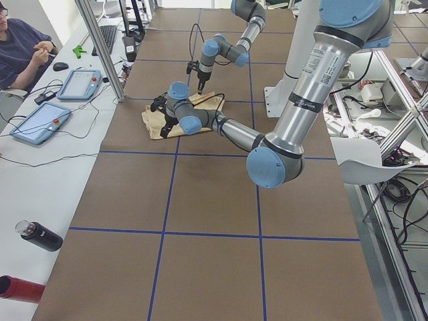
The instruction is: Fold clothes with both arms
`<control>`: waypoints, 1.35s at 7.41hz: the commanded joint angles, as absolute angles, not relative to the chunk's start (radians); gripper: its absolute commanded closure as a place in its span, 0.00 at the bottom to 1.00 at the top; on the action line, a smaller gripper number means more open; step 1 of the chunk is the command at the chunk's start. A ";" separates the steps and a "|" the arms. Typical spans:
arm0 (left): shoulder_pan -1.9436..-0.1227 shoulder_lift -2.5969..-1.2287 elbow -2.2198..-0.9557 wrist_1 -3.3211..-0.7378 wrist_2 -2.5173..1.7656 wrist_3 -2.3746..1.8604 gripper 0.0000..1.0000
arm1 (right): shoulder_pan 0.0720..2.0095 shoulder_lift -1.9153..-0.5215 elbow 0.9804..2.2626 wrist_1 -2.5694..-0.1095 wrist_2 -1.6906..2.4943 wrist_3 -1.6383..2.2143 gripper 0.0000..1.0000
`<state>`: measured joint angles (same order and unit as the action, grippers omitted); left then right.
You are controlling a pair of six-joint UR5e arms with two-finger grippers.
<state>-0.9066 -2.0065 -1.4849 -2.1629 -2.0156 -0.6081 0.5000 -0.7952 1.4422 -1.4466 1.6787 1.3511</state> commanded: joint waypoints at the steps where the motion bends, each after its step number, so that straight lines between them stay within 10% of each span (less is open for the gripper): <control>1: -0.907 -2.006 -1.485 -2.163 -2.016 -0.609 0.00 | 0.436 -0.989 1.760 -1.566 1.669 1.361 1.00; 4: -0.907 -2.006 -1.496 -2.164 -2.014 -0.638 0.00 | 0.393 -1.040 1.813 -1.571 1.632 1.361 1.00; 5: -0.907 -2.006 -1.496 -2.164 -2.014 -0.638 0.00 | 0.390 -1.042 1.806 -1.571 1.626 1.356 0.01; 8: -0.905 -2.006 -1.496 -2.164 -2.016 -0.638 0.00 | 0.417 -0.953 1.737 -1.565 1.620 1.344 0.00; 10: -0.905 -2.006 -1.493 -2.164 -2.016 -0.638 0.00 | 0.419 -0.855 1.611 -1.559 1.618 1.252 0.25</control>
